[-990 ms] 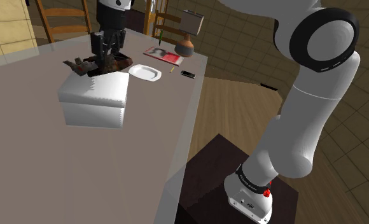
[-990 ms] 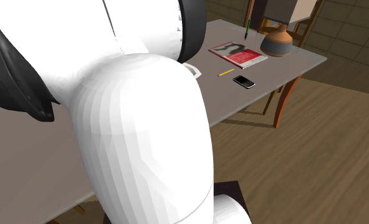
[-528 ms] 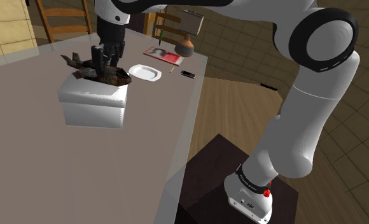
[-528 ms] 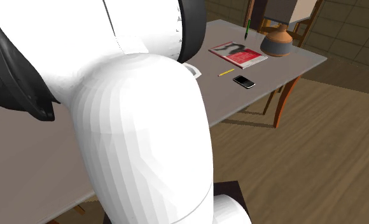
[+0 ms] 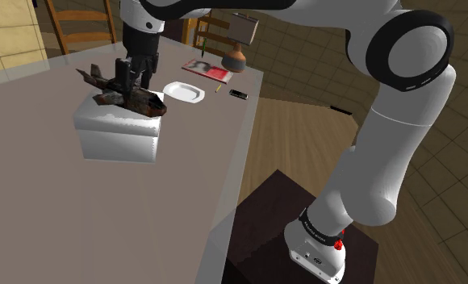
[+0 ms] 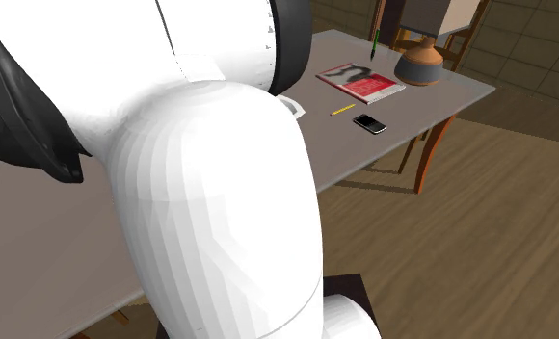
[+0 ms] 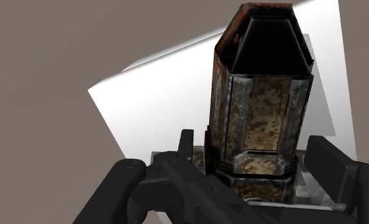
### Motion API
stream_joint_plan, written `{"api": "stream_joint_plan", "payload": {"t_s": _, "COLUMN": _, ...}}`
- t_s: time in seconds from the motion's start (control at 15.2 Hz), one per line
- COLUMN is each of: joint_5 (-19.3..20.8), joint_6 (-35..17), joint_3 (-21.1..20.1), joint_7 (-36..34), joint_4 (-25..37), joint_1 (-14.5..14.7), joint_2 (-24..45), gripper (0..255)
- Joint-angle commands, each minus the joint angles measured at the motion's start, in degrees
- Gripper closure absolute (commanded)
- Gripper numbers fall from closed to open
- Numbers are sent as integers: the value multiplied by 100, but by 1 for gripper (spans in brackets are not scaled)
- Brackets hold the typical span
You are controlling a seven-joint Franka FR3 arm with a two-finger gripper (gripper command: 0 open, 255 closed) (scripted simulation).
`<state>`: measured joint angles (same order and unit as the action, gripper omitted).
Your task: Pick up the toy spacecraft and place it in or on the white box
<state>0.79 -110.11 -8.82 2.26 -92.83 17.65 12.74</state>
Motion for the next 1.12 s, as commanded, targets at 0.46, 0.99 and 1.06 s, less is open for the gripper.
{"api": "stream_joint_plan", "payload": {"t_s": 0.46, "joint_5": -13, "joint_6": 548, "joint_3": -2, "joint_7": 9, "joint_4": 479, "joint_1": -3, "joint_2": -72, "gripper": 0}}
{"api": "stream_joint_plan", "payload": {"t_s": 0.99, "joint_5": -14, "joint_6": 697, "joint_3": -3, "joint_7": 10, "joint_4": 622, "joint_1": -3, "joint_2": -79, "gripper": 0}}
{"api": "stream_joint_plan", "payload": {"t_s": 1.06, "joint_5": -14, "joint_6": 697, "joint_3": -3, "joint_7": 10, "joint_4": 622, "joint_1": -3, "joint_2": -79, "gripper": 0}}
